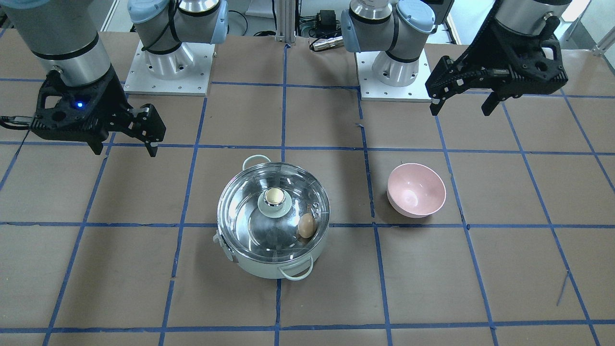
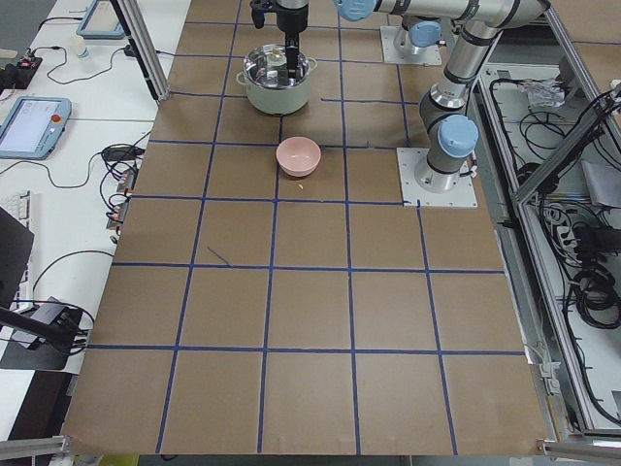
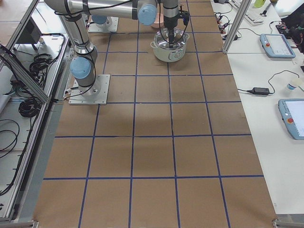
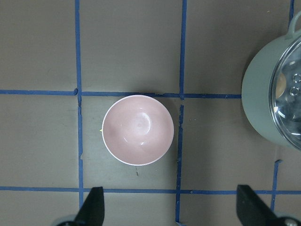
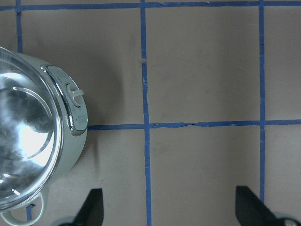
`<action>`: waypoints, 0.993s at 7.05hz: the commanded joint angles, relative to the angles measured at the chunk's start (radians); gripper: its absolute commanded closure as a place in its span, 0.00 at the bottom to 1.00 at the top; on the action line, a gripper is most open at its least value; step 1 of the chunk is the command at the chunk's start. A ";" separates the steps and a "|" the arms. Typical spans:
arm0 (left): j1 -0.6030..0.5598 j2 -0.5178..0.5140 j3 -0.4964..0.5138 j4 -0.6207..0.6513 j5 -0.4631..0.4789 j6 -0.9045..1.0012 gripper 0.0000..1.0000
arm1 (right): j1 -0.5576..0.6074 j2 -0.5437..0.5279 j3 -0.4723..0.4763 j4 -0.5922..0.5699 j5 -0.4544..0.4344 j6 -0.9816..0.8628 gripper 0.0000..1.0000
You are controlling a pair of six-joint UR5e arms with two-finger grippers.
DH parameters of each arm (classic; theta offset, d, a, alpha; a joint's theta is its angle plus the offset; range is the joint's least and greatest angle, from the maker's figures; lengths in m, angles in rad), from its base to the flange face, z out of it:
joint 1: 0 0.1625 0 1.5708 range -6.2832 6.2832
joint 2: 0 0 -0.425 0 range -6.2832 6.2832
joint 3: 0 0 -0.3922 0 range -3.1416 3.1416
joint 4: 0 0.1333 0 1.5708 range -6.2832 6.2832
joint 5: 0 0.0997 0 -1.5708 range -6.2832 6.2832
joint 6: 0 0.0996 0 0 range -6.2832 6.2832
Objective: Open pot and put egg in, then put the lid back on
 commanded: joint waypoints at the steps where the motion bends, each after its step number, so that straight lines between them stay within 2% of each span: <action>1: -0.001 0.000 0.000 -0.008 -0.001 0.000 0.00 | 0.004 -0.001 0.003 0.008 0.017 -0.001 0.00; 7: 0.003 0.004 0.000 -0.026 -0.001 -0.001 0.00 | 0.005 -0.001 0.006 0.006 0.023 -0.010 0.00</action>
